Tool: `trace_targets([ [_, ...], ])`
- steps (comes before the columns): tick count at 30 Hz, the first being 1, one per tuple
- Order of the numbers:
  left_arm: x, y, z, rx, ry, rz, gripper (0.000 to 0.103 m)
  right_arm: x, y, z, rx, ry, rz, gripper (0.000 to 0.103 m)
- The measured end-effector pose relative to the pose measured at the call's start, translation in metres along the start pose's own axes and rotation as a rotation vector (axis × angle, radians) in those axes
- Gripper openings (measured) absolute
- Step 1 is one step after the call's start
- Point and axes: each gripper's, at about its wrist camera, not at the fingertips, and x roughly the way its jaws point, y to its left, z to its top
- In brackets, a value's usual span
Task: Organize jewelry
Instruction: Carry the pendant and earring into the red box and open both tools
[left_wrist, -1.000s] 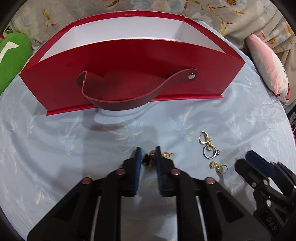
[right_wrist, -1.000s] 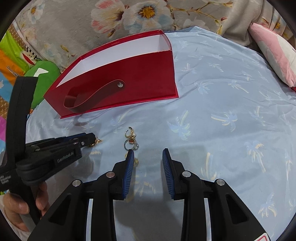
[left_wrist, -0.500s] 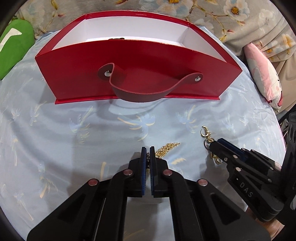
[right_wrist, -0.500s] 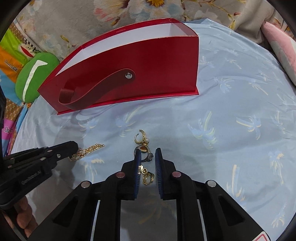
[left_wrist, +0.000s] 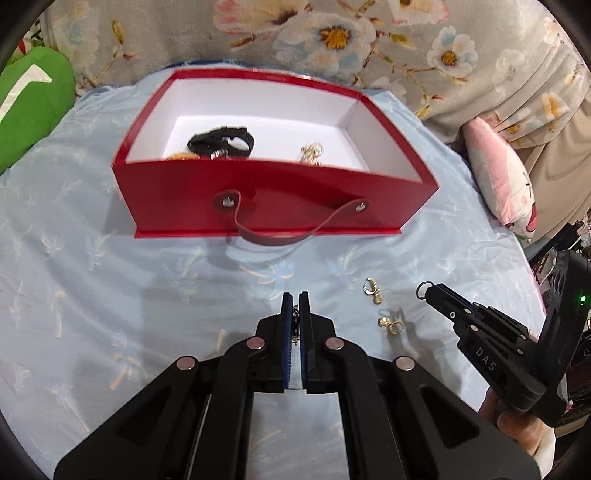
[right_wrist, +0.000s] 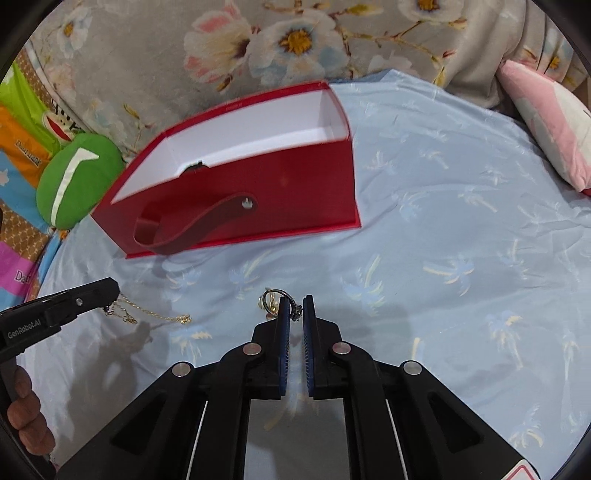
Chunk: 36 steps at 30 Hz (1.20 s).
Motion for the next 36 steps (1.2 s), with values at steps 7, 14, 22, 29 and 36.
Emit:
trace_targets([
  [7, -0.045, -0.006, 0.016, 0.022, -0.073, -0.028, 0.002, -0.035, -0.001, 0.018, 0.001, -0.086, 0.011, 0.006],
  [14, -0.089, -0.009, 0.05, 0.063, -0.175, -0.013, 0.002, -0.065, 0.01, 0.047, -0.014, -0.171, 0.063, 0.006],
  [22, -0.111, -0.011, 0.12, 0.104, -0.315, 0.065, 0.002, -0.072, 0.036, 0.118, -0.073, -0.27, 0.098, 0.006],
  [29, -0.086, -0.009, 0.171, 0.1, -0.346, 0.082, 0.002, -0.036, 0.052, 0.172, -0.09, -0.261, 0.093, 0.006],
  [36, -0.031, -0.016, 0.209, 0.134, -0.316, 0.099, 0.002, 0.018, 0.057, 0.199, -0.099, -0.196, 0.061, 0.006],
])
